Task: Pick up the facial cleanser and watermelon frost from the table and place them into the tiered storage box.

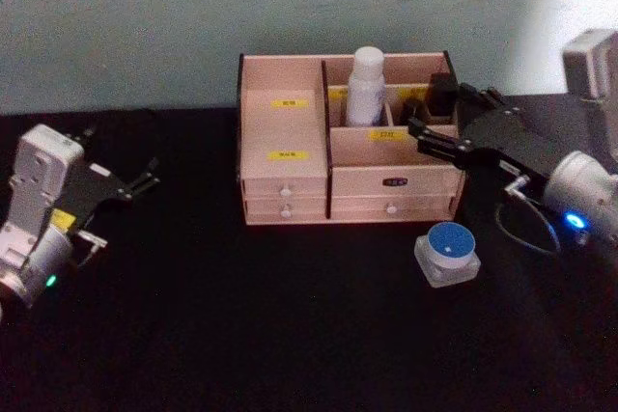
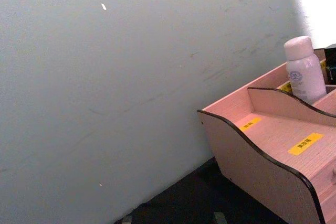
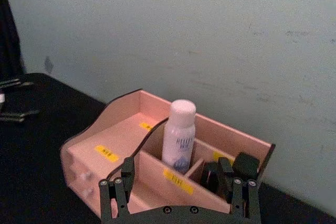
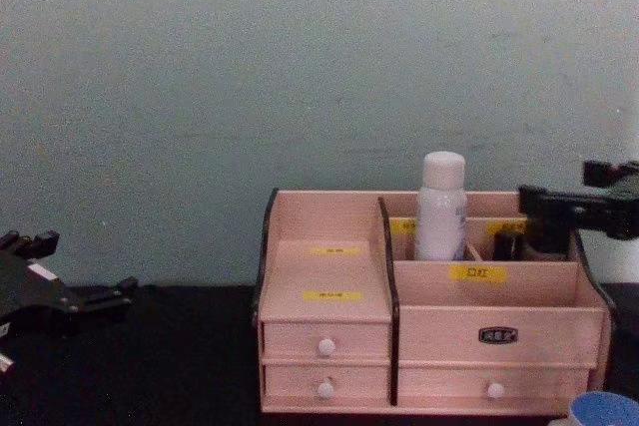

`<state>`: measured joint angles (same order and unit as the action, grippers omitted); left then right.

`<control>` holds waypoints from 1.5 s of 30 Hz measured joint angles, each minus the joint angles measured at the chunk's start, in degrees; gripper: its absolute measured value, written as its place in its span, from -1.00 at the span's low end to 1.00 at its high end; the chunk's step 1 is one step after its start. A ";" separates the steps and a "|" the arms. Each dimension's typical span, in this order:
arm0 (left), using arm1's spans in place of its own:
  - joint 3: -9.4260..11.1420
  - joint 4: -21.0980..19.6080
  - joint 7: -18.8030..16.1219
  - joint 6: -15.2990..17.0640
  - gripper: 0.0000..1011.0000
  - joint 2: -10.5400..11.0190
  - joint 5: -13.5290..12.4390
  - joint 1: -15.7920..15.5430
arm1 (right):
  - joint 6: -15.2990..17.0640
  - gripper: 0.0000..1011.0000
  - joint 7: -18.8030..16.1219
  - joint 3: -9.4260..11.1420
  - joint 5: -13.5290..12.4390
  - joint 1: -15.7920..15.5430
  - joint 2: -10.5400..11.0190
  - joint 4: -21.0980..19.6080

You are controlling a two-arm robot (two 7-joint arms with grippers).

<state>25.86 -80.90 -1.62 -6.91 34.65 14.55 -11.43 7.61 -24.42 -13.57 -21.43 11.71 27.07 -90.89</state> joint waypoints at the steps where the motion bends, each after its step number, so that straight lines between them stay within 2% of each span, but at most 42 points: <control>1: 0.00 0.00 0.00 0.00 0.98 0.00 0.00 0.00 | 0.28 0.98 0.01 0.35 -0.37 -1.06 0.72 -1.11; 4: 0.00 0.00 0.00 0.00 0.98 0.00 0.00 0.00 | 0.93 0.98 0.03 1.12 -1.32 -3.39 2.25 -3.72; 7: 0.00 0.00 0.00 0.00 0.98 0.00 0.00 0.00 | 2.45 0.98 0.04 2.56 -3.37 -7.55 4.67 -7.59; 11: 0.00 0.00 0.00 0.00 0.98 0.00 0.00 0.00 | 3.85 0.98 0.34 3.58 -5.04 -11.36 6.63 -10.43; 14: 0.00 0.00 0.00 0.00 0.98 0.00 0.00 0.00 | 5.38 0.98 0.81 4.17 -6.24 -13.87 7.94 -11.92; 18: 0.00 0.00 0.00 0.00 0.98 0.00 0.00 0.00 | 6.82 0.98 1.77 4.22 -7.00 -15.72 9.04 -12.64; 27: 0.00 0.00 0.00 0.00 0.98 0.00 0.00 0.00 | 9.23 0.98 3.22 2.67 -7.36 -15.96 10.28 -12.14; 36: 0.00 0.00 0.00 0.00 0.98 0.00 0.00 0.00 | 11.62 0.98 4.17 0.36 -7.00 -13.79 10.49 -9.32; 45: 0.00 0.00 0.00 0.00 0.98 0.00 0.00 0.00 | 12.72 0.98 3.72 -1.31 -6.84 -12.07 10.42 -7.25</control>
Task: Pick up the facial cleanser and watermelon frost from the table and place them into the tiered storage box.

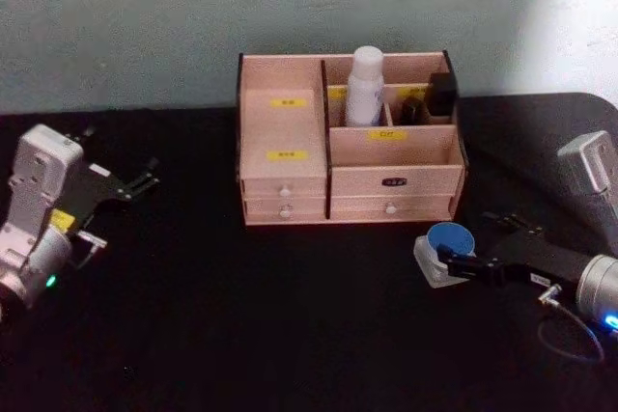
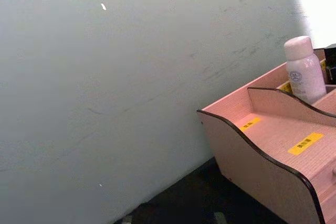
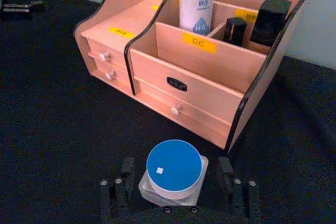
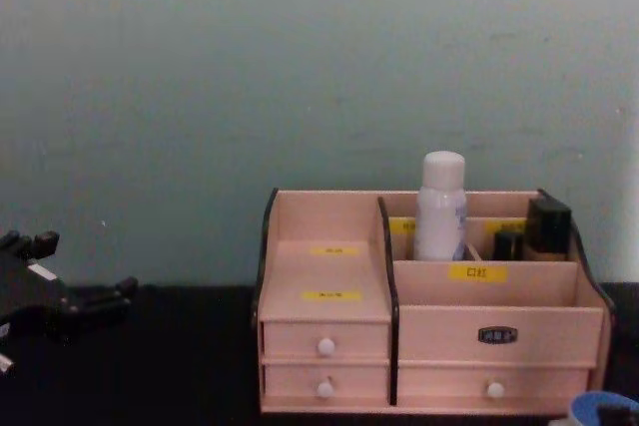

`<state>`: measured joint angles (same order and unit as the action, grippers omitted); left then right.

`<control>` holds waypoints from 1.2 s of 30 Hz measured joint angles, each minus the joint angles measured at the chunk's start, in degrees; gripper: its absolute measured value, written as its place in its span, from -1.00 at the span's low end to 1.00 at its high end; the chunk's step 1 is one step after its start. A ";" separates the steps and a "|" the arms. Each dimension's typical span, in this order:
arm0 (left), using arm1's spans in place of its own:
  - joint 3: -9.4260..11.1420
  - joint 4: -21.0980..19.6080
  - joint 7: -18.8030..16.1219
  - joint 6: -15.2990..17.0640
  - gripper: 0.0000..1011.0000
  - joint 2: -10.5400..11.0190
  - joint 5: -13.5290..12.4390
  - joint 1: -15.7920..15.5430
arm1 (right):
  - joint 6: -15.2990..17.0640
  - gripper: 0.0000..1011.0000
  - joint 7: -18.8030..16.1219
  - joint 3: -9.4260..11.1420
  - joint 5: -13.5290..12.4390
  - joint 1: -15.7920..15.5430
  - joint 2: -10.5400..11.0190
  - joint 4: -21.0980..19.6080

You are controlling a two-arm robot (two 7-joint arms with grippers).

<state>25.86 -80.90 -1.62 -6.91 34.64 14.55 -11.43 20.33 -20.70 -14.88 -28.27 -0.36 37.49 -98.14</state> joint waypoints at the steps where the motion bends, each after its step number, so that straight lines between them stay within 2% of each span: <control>1: 0.00 0.00 0.00 0.00 0.98 0.00 0.00 0.00 | 0.03 0.98 -0.09 -0.13 0.00 0.11 0.00 0.15; 15: 0.00 0.00 0.00 0.00 0.98 0.00 0.00 0.00 | 0.25 0.98 -0.99 -2.14 0.08 1.61 0.16 2.21; 36: 0.00 0.00 0.00 0.00 0.98 0.00 0.00 0.00 | 0.16 0.98 -1.18 -3.44 0.58 3.58 -0.66 4.87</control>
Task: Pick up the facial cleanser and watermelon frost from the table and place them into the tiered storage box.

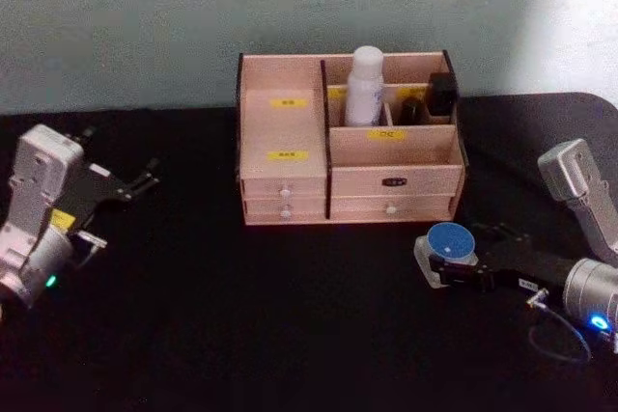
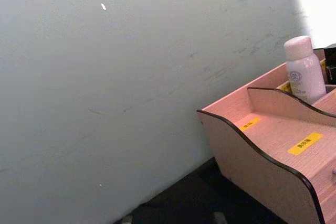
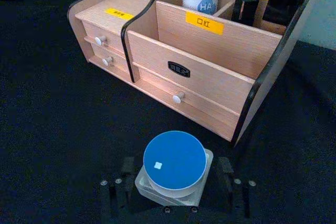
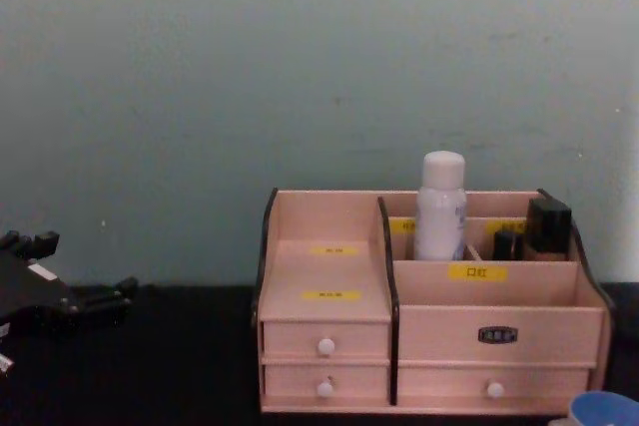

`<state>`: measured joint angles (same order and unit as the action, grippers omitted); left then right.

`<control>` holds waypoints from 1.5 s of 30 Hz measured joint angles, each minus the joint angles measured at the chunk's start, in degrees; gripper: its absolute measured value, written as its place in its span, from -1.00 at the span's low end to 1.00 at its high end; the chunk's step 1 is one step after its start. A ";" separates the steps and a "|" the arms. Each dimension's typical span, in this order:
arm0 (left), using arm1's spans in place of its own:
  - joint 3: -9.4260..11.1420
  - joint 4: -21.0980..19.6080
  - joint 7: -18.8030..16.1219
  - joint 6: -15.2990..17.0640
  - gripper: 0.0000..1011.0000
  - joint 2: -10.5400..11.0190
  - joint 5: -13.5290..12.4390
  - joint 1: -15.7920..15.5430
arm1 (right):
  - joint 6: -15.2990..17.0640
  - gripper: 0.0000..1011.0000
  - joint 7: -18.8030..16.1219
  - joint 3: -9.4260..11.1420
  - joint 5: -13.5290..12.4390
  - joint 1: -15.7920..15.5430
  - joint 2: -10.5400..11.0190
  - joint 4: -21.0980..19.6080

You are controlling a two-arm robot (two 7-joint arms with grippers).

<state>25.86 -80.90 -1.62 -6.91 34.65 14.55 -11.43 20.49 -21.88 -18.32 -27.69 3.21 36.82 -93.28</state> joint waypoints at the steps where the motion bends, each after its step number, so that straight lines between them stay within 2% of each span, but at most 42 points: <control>1: 0.00 0.00 0.00 0.00 0.98 0.00 0.00 0.00 | 0.01 0.98 -0.01 -0.03 0.01 0.04 -0.02 0.05; 24: 0.00 0.00 0.00 0.00 0.98 0.00 0.00 0.00 | -0.28 0.96 -0.06 -0.14 0.29 0.13 0.00 0.14; 28: 0.00 0.00 0.00 0.00 0.98 0.00 0.00 0.00 | -0.28 0.81 -0.05 -0.11 0.27 0.11 0.00 0.12; 35: 0.00 0.00 0.00 0.00 0.98 0.00 0.00 0.00 | -0.26 0.42 -0.05 -0.08 0.24 0.09 0.00 0.09; 45: 0.00 0.00 0.00 0.00 0.98 0.00 0.00 0.00 | -0.22 0.40 -0.05 -0.08 0.20 0.09 0.00 0.08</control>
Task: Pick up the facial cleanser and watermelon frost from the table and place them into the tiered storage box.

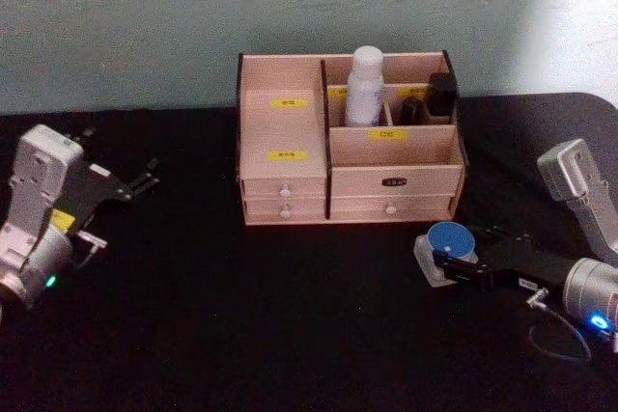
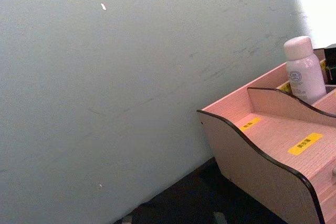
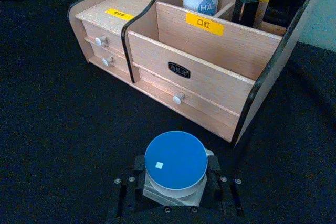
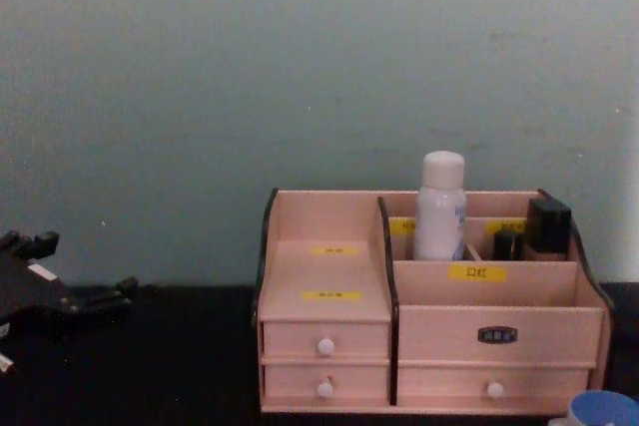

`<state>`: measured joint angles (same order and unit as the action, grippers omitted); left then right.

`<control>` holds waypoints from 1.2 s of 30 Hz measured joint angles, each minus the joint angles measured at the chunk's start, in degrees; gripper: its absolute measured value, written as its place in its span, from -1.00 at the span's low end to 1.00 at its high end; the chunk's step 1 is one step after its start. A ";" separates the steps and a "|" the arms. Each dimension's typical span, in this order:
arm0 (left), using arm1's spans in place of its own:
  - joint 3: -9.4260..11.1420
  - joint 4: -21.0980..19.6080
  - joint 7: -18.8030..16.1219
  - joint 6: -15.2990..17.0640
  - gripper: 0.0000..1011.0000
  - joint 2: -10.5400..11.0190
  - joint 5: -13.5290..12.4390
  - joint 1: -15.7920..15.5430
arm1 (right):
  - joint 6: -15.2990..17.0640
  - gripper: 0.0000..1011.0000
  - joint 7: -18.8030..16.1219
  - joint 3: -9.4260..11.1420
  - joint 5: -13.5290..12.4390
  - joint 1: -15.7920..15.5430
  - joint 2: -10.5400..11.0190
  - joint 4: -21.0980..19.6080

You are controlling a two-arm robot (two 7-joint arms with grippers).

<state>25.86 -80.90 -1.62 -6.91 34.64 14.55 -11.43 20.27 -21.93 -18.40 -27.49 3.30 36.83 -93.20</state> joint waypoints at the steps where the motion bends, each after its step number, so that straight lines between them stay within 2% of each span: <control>1: 0.00 0.00 0.00 0.00 0.98 0.00 0.00 0.00 | 0.00 0.40 0.00 0.00 0.00 0.00 0.00 0.00; 6: 0.00 0.00 0.00 0.00 0.98 0.00 0.00 0.00 | -0.13 0.40 -0.09 -0.08 0.03 -0.02 0.12 -0.02; 12: 0.00 0.00 0.00 0.00 0.98 0.00 0.00 0.00 | -1.31 0.40 -1.83 -0.42 0.36 -0.31 1.08 -0.85; 22: 0.00 0.00 0.00 0.00 0.98 0.00 0.00 0.00 | -1.04 0.40 -5.65 -0.68 -2.62 0.53 2.96 -3.45; 26: 0.00 0.00 0.00 0.00 0.98 0.00 0.00 0.00 | -0.68 0.40 -7.27 -1.92 -3.33 2.54 3.08 -3.59; 30: 0.00 0.00 0.00 0.00 0.98 0.00 0.00 0.00 | -0.24 0.40 -8.87 -3.79 -3.90 5.76 2.28 -2.98; 34: 0.00 0.00 0.00 0.00 0.98 0.00 0.00 0.00 | -0.13 0.40 -9.32 -5.39 -3.96 8.79 0.97 -1.87; 36: 0.00 0.00 0.00 0.00 0.98 0.00 0.00 0.00 | 0.09 0.40 -9.31 -6.53 -3.96 11.19 -0.37 -0.69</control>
<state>25.86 -80.90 -1.62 -6.91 34.64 14.55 -11.43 20.36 -31.24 -24.93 -31.46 14.49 36.46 -93.89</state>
